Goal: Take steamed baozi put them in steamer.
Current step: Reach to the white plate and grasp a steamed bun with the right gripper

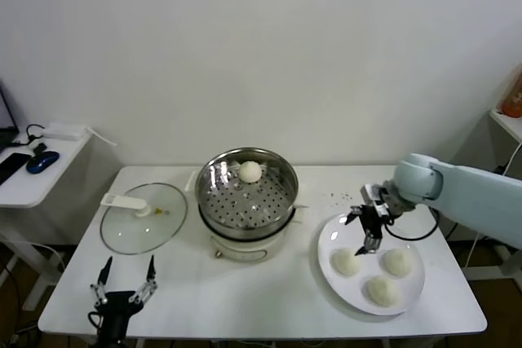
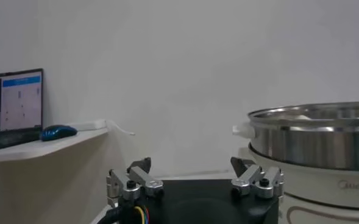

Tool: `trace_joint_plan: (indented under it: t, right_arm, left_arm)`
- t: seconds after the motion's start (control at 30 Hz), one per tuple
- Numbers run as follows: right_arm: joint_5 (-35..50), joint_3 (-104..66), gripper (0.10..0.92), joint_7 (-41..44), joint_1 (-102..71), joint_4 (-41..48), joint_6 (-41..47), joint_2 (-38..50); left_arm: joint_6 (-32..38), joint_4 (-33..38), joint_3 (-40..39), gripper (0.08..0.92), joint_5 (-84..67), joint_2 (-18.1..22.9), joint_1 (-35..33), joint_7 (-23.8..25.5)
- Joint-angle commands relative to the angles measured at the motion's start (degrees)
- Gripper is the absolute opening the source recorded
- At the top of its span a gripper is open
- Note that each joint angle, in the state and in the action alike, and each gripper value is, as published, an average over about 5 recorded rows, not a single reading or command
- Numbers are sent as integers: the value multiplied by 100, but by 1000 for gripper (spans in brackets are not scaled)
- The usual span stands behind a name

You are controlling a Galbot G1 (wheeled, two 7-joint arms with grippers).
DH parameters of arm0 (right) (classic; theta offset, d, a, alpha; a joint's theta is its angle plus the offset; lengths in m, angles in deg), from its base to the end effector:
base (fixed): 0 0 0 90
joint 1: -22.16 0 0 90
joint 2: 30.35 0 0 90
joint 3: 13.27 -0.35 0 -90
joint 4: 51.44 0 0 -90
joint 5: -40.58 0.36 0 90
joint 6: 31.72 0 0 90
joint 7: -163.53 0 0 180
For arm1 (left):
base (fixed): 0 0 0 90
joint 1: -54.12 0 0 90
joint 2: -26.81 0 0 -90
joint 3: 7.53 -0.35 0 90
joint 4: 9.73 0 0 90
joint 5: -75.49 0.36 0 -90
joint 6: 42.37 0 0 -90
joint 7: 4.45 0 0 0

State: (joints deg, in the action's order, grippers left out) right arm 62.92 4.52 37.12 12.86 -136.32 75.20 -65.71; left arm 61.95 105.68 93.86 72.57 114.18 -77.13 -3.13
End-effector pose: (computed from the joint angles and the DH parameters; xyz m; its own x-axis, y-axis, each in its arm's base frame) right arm 0.4753 -0.1141 -0.1888 -0.0368 -0.2530 0.9668 -0.9962 -0.0669 -0.0555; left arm 0.1128 0.0731 -0.3548 -0.9936 -0.1121 0.0127 -0.1099 0.9873 0.1150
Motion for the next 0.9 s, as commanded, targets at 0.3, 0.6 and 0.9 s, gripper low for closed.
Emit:
trace_joint_plan:
  t: [0.3, 0.6, 0.9]
  right_arm:
    - [-172, -48, 823, -143, -499, 85, 183, -33]
    - [-349, -182, 823, -247, -686, 315, 161, -199]
    - [-425, -335, 823, -262, -876, 495, 156, -363]
  left_arm:
    - [0, -23, 25, 823, -10, 0, 11, -1]
    - [-9, -72, 21, 823, -9, 7, 56, 1]
    - [-19, -80, 25, 823, -9, 8, 69, 4]
